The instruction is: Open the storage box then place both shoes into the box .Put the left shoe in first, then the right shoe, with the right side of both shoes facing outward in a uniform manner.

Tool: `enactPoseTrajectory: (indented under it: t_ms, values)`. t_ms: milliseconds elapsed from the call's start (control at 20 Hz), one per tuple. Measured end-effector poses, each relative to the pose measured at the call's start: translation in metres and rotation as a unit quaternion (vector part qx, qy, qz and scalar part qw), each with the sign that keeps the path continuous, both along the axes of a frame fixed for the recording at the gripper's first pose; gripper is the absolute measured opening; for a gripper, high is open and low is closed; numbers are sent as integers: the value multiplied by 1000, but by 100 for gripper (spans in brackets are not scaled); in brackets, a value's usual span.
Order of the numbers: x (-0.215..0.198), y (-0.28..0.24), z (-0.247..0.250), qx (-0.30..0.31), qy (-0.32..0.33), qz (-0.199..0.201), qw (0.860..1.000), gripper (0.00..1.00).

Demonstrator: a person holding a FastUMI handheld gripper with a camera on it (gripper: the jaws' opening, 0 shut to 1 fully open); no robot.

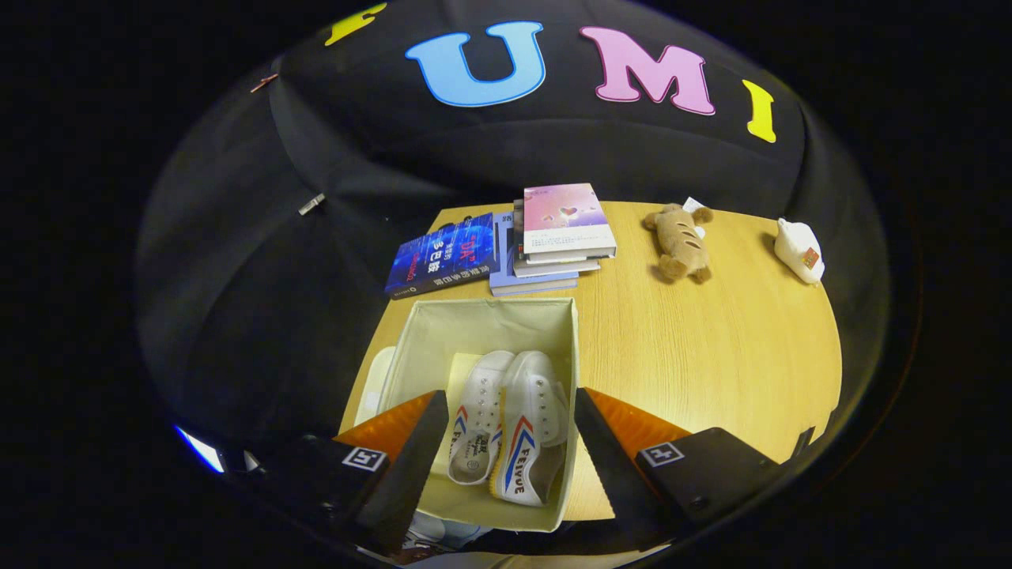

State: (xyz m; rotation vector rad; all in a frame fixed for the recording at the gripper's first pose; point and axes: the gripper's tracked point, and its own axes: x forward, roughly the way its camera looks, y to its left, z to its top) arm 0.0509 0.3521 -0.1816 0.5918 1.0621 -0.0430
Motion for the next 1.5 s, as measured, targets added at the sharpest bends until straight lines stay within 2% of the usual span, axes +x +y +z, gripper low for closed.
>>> enactPoseTrajectory:
  t_ms: [250, 400, 650, 800, 1000, 1300, 1500]
  values:
    - [-6, -65, 28, -9, -55, -42, 998, 99]
    - [-10, -123, 46, -41, -100, -71, 992, 99]
    - [-24, -219, 65, -113, -158, -81, 978, 99]
    - [-44, -264, 83, -146, -192, -73, 968, 99]
    - [-54, -322, 97, -187, -249, -42, 949, 99]
    - [-71, -376, 127, -198, -333, -15, 922, 99]
    - [-86, -395, 125, -184, -360, -17, 914, 100]
